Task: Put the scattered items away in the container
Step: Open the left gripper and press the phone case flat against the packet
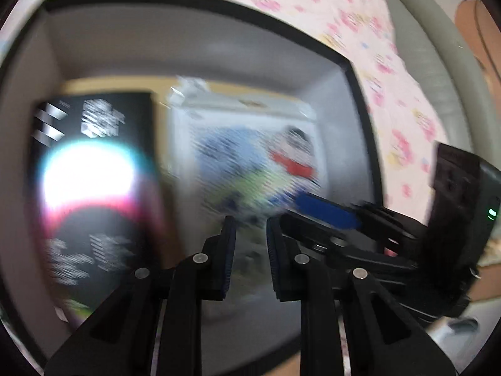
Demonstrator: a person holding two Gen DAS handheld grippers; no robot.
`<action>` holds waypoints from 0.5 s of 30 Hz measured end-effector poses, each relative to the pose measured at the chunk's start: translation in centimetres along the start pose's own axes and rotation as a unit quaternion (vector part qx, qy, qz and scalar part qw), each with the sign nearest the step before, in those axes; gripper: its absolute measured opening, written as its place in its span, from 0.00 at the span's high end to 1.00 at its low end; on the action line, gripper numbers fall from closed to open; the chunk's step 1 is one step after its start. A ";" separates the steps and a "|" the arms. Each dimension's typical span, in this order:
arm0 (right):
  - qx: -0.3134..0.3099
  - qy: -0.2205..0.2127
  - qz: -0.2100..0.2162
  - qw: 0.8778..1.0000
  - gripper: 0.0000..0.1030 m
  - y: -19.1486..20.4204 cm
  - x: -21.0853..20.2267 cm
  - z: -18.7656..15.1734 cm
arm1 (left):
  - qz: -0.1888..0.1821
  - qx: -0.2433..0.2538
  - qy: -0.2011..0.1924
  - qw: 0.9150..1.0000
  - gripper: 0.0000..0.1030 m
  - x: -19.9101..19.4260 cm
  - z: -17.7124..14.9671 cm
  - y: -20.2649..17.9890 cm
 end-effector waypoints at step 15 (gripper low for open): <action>-0.032 -0.059 -0.051 0.996 0.73 0.3 -0.9 0.7 | 0.023 -0.010 0.007 1.000 0.80 0.7 0.0 0.7</action>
Point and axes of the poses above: each gripper's, at about its wrist camera, not at the fingertips, and x roughly the way its jaws point, y to its left, z to its top, the point moved 9 cm from there along x, roughly the way its jaws point, and after that the axes turned 13 degrees about -x, right-handed, at the moved point
